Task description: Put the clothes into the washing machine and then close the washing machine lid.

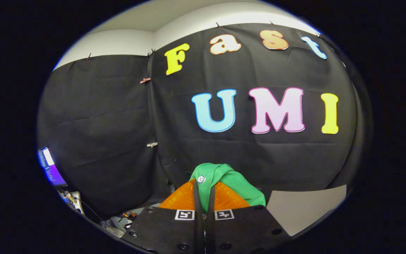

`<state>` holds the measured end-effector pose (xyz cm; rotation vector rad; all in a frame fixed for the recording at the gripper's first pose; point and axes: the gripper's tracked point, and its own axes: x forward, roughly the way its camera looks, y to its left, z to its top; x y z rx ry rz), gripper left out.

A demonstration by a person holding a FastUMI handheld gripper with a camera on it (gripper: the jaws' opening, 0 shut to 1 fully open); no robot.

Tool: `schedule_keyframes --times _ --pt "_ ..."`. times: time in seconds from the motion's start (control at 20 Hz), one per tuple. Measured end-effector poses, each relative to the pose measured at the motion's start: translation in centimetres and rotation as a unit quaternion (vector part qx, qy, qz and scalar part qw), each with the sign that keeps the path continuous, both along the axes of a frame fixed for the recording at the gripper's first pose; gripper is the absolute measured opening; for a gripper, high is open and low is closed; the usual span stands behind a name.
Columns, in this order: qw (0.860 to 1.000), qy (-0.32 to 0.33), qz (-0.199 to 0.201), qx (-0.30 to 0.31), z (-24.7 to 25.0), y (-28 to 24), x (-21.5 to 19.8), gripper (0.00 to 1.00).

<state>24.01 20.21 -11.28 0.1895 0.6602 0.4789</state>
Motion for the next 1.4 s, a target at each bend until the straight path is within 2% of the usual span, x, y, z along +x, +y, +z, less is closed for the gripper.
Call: schedule_keyframes --times 0.4,0.85,1.05,1.1,1.35,1.4 --pt "0.993 0.077 0.081 -0.022 -12.4 6.4 0.5 0.06" --pt "0.974 0.193 0.107 -0.052 -26.9 6.9 -0.1 0.06" --pt "0.966 0.213 0.122 -0.075 -30.6 6.6 -0.8 0.07" --pt "0.964 0.218 0.129 -0.078 -30.9 6.6 -1.0 0.09" --pt "0.964 0.222 0.125 -0.069 -31.1 6.2 -0.9 1.00" --pt "0.965 0.223 0.123 -0.066 -31.0 6.3 -0.8 0.99"
